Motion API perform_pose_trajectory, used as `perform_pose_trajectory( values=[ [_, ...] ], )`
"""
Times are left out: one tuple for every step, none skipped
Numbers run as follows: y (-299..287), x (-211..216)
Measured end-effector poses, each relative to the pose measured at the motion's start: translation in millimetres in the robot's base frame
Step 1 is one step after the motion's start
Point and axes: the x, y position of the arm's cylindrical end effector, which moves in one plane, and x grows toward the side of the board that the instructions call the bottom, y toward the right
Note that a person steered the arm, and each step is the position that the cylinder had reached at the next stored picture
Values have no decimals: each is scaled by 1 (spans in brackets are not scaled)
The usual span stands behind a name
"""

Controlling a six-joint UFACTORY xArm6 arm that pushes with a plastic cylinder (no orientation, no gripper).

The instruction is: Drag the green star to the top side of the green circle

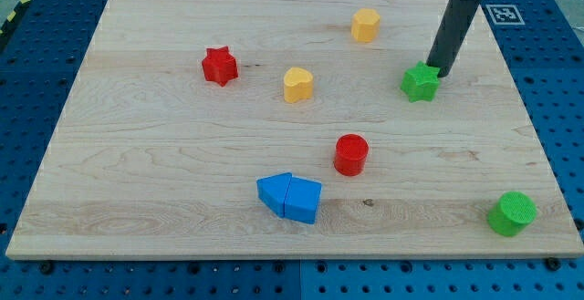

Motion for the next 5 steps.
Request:
perform_pose_trajectory(
  values=[
    [-32, -22],
    [-39, -2],
    [-20, 29],
    [-3, 50],
    [28, 80]
  ],
)
